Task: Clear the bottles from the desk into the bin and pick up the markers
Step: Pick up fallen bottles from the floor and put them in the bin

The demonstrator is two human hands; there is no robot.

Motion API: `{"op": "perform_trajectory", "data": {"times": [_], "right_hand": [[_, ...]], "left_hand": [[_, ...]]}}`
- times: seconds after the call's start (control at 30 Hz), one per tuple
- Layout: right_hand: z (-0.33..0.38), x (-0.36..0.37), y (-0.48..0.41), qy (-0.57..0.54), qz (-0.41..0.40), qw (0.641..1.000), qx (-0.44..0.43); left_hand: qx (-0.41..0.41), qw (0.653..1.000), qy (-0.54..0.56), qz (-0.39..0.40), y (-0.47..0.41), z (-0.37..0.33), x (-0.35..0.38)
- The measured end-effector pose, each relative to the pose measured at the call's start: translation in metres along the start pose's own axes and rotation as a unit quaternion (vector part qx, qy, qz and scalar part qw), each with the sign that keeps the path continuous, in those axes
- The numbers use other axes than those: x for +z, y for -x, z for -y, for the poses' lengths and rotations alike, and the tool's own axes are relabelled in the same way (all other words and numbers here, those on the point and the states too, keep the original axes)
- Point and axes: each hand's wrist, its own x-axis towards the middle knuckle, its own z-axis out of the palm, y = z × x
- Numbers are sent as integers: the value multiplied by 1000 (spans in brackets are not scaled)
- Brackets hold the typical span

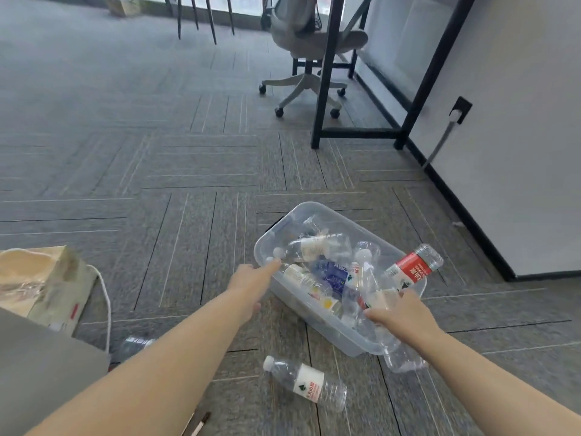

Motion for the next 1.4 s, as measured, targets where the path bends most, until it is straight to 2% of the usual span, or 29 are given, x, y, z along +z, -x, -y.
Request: {"op": "perform_trajectory", "data": {"times": [0.27, 0.4, 0.67, 0.93, 1.23, 1.4], "right_hand": [[81, -23, -43, 32, -14, 997, -70], [93, -23, -42, 44, -10, 992, -119], [35, 26, -6, 80, 17, 991, -101], [-24, 102, 23, 79, 22, 982, -168], [-67, 180, 30, 137, 125, 980, -68], [-64, 218, 7, 204, 139, 966, -75]], "left_hand": [[-32, 999, -11, -39, -5, 14, -46], [-39, 998, -14, -37, -2, 28, -66], [-53, 997, -19, -44, 10, 66, -69], [-51, 997, -42, -28, 27, 112, -52], [-65, 997, -32, -41, 31, 146, -72], [-84, 994, -46, -59, 15, 159, -102]]}}
